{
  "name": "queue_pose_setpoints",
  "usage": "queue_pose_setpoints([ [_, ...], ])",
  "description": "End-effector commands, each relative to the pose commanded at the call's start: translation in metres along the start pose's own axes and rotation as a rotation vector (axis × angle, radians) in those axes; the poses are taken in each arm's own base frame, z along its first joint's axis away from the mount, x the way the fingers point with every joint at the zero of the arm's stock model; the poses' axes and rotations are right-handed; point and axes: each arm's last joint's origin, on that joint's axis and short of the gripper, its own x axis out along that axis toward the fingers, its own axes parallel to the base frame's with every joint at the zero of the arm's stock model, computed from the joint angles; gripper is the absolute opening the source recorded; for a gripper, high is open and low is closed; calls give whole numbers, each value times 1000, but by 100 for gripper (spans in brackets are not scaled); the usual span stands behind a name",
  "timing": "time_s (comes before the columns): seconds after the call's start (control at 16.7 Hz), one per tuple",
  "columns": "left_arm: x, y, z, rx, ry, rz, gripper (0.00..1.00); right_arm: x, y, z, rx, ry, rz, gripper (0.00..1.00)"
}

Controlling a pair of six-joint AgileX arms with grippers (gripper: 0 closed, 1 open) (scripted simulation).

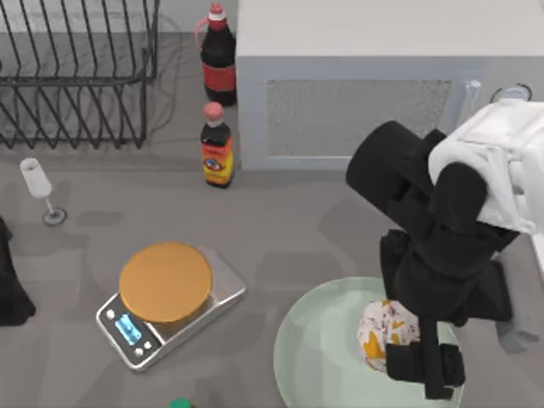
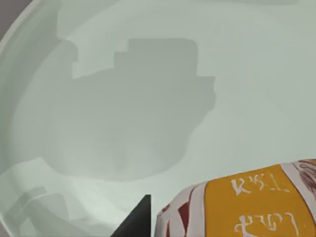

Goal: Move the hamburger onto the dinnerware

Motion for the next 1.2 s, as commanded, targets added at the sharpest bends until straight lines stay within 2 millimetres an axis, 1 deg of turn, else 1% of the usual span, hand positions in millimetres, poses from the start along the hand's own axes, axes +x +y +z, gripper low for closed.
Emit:
queue_pose_setpoints([
  [0.18, 0, 0, 0, 0, 0, 0, 100, -5, 2, -2, -33, 14, 18, 0],
  [0.42, 0, 0, 0, 0, 0, 0, 100, -5, 2, -2, -33, 14, 18, 0],
  [0.54, 0, 0, 0, 0, 0, 0, 100, -2, 1, -2, -33, 9, 12, 0],
  [0.66, 0, 0, 0, 0, 0, 0, 100, 7, 2, -3, -27, 8, 12, 0],
  [0.9, 0, 0, 0, 0, 0, 0, 100, 36, 4, -5, -32, 15, 18, 0],
  [0.96, 0, 0, 0, 0, 0, 0, 100, 39, 4, -5, -33, 14, 18, 0],
  [1.2, 0, 0, 0, 0, 0, 0, 100, 40, 4, -5, -33, 14, 18, 0],
])
